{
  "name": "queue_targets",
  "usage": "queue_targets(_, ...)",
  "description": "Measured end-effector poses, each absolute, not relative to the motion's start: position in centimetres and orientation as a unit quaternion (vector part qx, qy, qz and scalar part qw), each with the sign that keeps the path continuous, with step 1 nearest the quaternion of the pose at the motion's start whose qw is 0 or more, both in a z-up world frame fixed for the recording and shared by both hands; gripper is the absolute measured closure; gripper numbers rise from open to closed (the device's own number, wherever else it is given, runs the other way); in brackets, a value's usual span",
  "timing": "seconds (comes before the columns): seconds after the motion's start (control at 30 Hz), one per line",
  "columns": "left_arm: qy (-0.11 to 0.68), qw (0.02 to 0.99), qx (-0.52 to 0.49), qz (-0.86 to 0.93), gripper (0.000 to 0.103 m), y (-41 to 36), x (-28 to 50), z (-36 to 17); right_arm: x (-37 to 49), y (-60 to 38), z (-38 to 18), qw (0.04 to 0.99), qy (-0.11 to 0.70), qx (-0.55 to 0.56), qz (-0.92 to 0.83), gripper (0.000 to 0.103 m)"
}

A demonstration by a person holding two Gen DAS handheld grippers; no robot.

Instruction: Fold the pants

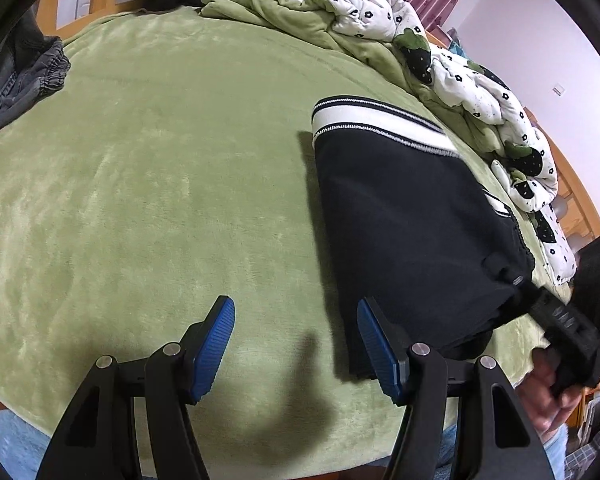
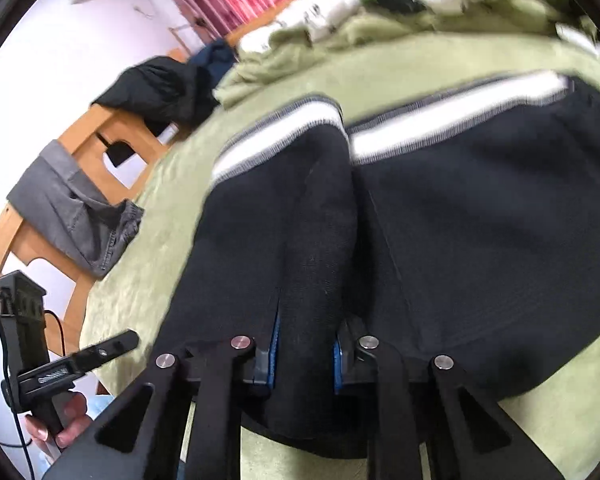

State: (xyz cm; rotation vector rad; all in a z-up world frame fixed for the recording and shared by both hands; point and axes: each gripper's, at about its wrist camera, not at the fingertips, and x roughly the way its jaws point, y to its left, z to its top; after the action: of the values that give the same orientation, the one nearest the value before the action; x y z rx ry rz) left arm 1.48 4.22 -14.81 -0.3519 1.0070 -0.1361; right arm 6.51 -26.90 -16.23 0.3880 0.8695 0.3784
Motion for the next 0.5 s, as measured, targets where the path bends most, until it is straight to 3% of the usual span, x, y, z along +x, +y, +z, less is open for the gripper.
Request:
queue_targets(0.3, 0.486, 0.854, -0.165, -0.085, 0.042, 0.4, 2.8, -14.0, 6.5, -32.9, -8.0, 0.926, 0.319, 0.109, 0.168, 0.086)
queue_targets(0.5, 0.492, 0.849, -0.150, -0.123, 0.042, -4.1, 4.0, -14.3, 7.2, -41.4, -7.4, 0.945, 0.312, 0.049, 0.081, 0.087)
